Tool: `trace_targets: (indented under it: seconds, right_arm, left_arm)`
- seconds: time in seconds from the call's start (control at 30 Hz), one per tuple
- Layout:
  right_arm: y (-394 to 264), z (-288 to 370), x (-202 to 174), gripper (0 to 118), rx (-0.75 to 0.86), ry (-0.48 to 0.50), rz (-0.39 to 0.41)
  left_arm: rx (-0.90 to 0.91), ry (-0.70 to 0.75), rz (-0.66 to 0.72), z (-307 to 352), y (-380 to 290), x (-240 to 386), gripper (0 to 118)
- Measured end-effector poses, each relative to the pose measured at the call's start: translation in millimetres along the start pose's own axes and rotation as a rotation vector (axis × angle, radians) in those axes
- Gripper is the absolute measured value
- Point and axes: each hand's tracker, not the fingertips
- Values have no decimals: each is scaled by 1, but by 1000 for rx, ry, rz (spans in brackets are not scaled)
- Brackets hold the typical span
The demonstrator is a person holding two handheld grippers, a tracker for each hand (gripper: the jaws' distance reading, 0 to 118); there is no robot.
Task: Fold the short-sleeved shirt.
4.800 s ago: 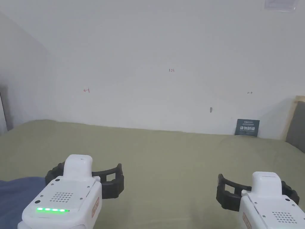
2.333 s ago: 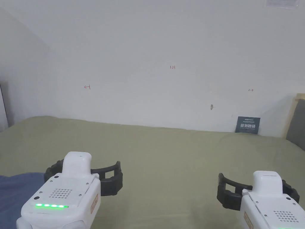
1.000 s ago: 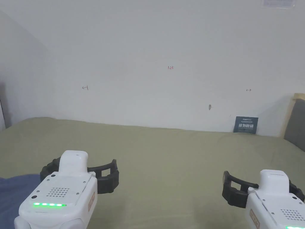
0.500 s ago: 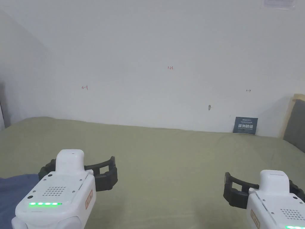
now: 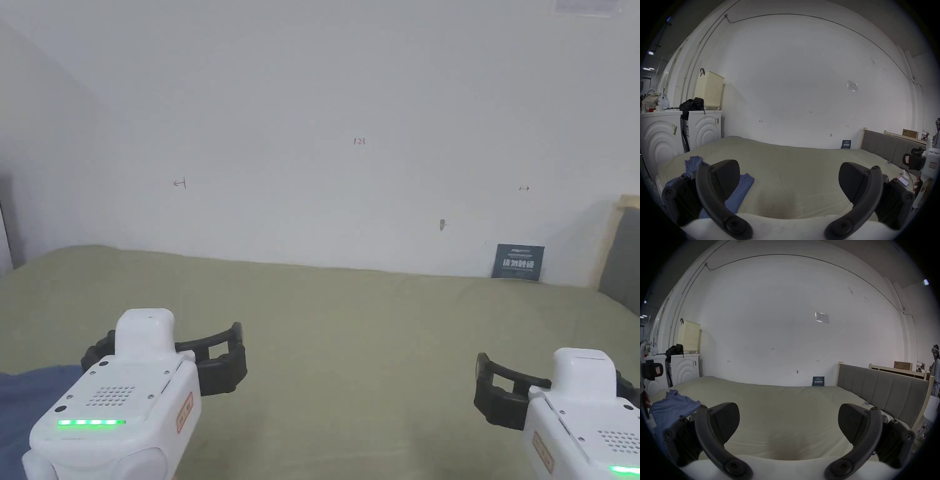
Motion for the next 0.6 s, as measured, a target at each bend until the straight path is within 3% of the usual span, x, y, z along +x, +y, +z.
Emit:
trace_targets:
  seconds: [0.33,0.47,0.5,0.53,0.57,0.6]
  right_arm:
    - [-1,-2,0,118,-17,-9,-2]
    - [-1,-2,0,112,-96,9,0]
    - [-2,-2,-1,88,-93,3,11]
    - [-4,-2,-4,46,-90,-25,53]
    - [-4,-3,-7,7,-72,-26,105]
    - [-3,-1,-8,7,-84,-47,78]
  left_arm:
    - [-5,11,-2,-1,1,-1,118]
    - [0,-4,-7,5,0,0,118]
    - [-1,-1,-21,6,0,2,115]
    - [4,1,-33,6,-1,4,105]
    - [12,8,-55,7,-2,5,79]
    - [13,27,-86,8,-1,8,19]
